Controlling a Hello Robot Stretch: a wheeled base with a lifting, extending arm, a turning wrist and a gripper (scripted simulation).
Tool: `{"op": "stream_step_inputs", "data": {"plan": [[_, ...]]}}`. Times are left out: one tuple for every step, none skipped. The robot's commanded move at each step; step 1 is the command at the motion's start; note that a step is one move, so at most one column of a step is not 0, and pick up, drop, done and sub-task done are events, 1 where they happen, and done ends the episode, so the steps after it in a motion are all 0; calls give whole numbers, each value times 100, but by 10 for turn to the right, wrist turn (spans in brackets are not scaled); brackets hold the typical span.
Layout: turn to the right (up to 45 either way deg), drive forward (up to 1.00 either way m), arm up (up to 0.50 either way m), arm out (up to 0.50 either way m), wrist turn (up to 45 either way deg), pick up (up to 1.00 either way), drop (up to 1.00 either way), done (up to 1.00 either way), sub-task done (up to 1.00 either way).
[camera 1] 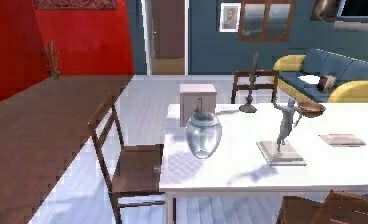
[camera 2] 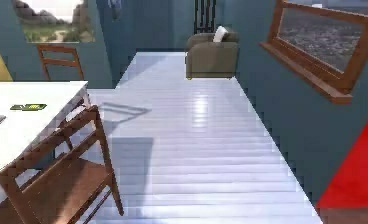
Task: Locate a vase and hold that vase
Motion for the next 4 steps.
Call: {"op": "stream_step_inputs", "data": {"plan": [[450, 0, 0, 0, 0, 0, 0, 0, 0], [180, 0, 0, 0, 0, 0, 0, 0, 0], [0, 45, 0, 0, 0, 0, 0, 0, 0], [-450, 0, 0, 0, 0, 0, 0, 0, 0]]}}
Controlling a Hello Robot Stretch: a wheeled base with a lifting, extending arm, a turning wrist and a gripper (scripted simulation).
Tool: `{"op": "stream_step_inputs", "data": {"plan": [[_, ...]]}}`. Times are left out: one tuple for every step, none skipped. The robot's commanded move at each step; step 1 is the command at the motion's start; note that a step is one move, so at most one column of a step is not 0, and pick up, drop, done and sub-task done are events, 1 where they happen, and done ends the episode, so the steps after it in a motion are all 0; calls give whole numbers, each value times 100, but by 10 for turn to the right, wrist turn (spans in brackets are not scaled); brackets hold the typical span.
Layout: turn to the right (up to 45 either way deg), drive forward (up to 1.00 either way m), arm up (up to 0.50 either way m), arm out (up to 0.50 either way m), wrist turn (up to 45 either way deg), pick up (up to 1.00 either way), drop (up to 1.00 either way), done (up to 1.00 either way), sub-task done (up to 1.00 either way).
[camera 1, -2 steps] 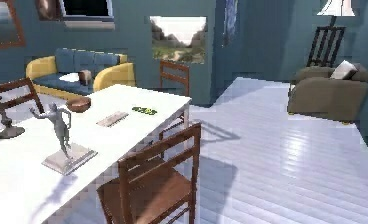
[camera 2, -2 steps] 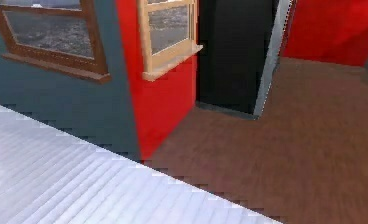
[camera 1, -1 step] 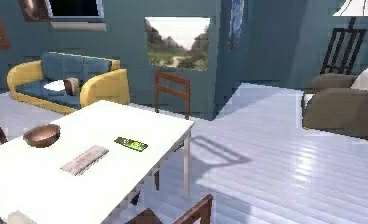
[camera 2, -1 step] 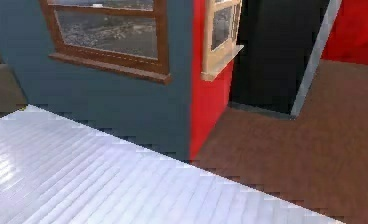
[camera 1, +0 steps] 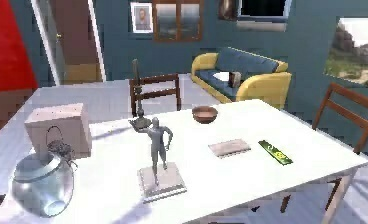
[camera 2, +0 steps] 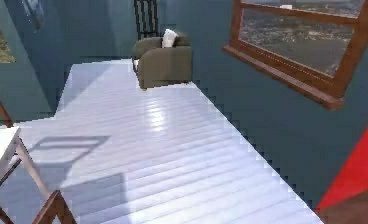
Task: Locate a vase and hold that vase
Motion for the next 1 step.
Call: {"op": "stream_step_inputs", "data": {"plan": [[-450, 0, 0, 0, 0, 0, 0, 0, 0]]}}
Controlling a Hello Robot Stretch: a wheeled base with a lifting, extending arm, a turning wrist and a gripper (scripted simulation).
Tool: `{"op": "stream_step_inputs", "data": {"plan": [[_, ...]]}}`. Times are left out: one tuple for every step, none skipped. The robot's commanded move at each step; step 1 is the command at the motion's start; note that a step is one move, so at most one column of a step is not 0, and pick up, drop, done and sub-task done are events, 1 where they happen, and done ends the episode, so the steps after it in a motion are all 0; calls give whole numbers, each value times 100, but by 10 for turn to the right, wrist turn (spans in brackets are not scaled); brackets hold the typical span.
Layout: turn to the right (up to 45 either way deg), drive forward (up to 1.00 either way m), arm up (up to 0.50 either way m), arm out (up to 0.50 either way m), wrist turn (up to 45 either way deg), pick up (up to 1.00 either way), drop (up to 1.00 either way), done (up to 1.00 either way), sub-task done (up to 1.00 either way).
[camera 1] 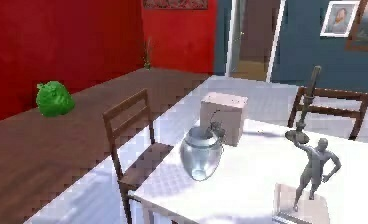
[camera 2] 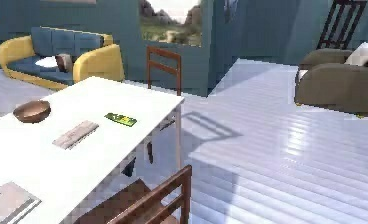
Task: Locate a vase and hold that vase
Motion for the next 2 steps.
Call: {"op": "stream_step_inputs", "data": {"plan": [[-450, 0, 0, 0, 0, 0, 0, 0, 0], [-330, 0, 0, 0, 0, 0, 0, 0, 0]]}}
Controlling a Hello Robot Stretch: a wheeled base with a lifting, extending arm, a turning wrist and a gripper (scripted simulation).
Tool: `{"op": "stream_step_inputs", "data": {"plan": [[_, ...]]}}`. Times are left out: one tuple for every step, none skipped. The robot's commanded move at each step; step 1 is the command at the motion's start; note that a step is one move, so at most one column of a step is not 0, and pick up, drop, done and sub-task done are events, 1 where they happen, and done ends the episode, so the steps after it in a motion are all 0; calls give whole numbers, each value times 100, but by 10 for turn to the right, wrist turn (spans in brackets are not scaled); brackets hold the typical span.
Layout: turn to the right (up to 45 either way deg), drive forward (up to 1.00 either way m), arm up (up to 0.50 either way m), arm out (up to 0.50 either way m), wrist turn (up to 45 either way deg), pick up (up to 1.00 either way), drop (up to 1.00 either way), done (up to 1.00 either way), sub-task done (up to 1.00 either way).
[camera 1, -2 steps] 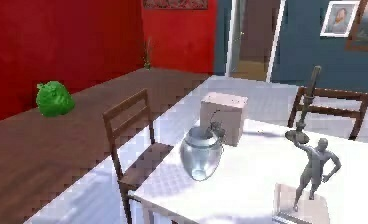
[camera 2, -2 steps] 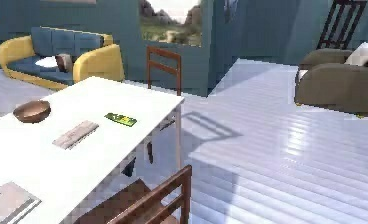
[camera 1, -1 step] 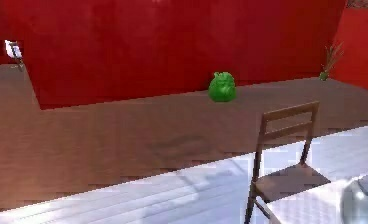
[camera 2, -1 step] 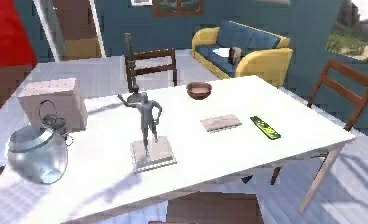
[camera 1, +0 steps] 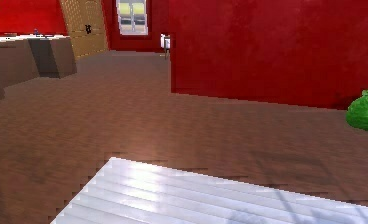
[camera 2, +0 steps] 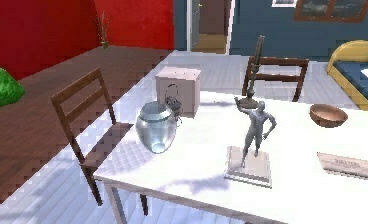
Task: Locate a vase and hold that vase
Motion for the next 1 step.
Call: {"op": "stream_step_inputs", "data": {"plan": [[0, 0, 50, 0, 0, 0, 0, 0, 0]]}}
